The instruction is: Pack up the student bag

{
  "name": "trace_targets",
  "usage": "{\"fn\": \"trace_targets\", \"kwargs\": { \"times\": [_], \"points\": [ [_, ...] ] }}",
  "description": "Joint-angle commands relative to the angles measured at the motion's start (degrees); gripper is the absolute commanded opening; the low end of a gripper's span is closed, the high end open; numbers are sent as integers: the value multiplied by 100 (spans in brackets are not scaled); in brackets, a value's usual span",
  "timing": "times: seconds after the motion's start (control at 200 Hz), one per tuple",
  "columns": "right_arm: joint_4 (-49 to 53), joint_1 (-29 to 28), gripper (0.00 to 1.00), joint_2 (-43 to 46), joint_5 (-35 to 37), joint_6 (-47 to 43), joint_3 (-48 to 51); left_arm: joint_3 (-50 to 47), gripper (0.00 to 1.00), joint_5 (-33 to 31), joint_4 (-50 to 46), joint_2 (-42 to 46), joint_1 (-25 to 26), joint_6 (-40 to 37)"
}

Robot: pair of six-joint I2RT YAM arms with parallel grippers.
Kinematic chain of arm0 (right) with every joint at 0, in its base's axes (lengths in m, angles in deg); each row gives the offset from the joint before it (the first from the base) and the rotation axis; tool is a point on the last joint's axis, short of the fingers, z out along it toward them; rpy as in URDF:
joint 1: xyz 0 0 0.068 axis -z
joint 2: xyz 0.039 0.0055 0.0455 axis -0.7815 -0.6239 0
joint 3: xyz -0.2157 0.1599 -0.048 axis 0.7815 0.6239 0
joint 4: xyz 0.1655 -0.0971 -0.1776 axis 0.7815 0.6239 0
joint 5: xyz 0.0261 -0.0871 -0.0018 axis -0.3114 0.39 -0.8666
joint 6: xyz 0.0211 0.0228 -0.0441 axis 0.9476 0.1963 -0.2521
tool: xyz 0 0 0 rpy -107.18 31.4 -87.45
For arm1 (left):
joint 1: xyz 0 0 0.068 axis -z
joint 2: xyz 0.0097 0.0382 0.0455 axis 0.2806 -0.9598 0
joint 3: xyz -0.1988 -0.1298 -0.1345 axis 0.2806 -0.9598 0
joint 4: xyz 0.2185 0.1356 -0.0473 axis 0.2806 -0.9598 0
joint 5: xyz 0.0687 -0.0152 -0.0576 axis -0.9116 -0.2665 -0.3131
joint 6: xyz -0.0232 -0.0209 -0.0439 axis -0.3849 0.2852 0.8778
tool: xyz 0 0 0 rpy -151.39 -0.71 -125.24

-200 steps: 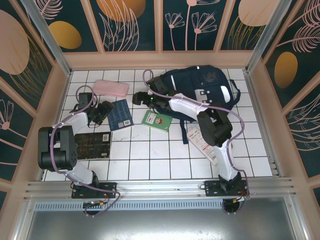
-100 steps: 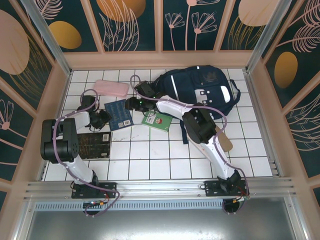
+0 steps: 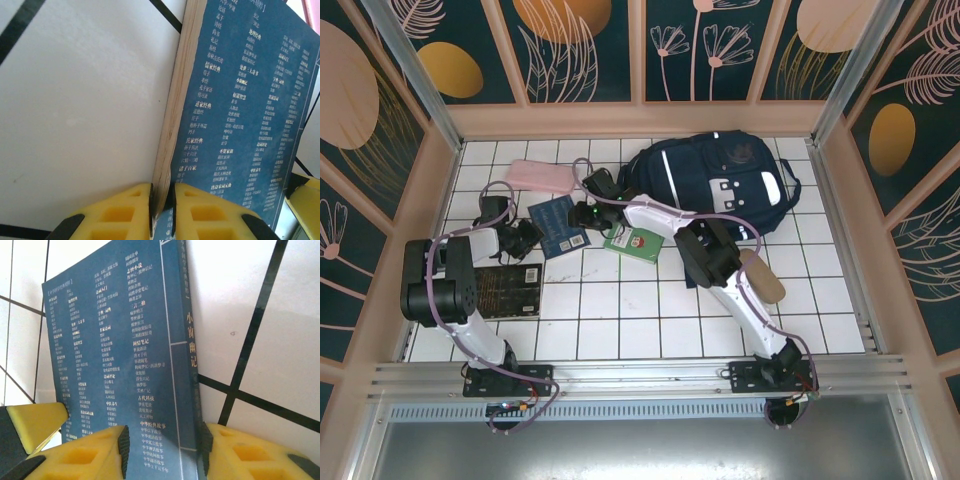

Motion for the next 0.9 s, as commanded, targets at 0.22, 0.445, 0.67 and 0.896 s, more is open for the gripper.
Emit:
{"fn": "trace_targets", "kwargs": {
  "times": [0.22, 0.445, 0.67, 0.896],
  "points": [
    [-1627, -331, 32, 473, -2477, 74, 323, -298, 16, 49, -310, -179, 67, 99],
    [-2192, -294, 32, 742, -2690, 363, 643, -310, 16, 56, -319, -113, 67, 80],
    [-1950, -294, 38, 533, -2242, 629, 451, -402, 16, 129, -297, -30, 67, 107],
    [-1178, -293, 44, 277, -1658, 612, 224, -455, 16, 154, -306, 195, 67, 131]
  ]
}}
